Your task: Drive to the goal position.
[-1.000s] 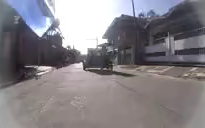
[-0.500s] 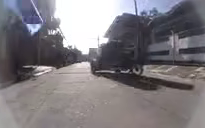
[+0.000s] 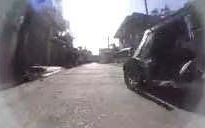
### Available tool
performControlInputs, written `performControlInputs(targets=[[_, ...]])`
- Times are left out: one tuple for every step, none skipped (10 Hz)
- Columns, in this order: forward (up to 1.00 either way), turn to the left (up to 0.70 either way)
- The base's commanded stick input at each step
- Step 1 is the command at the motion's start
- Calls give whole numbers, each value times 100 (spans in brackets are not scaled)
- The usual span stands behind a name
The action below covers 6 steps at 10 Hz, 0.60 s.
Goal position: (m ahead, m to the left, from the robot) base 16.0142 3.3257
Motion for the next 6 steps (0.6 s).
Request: performControlInputs(targets=[[38, 76], [38, 76], [38, 76], [38, 76], [38, 75], [36, 72]])
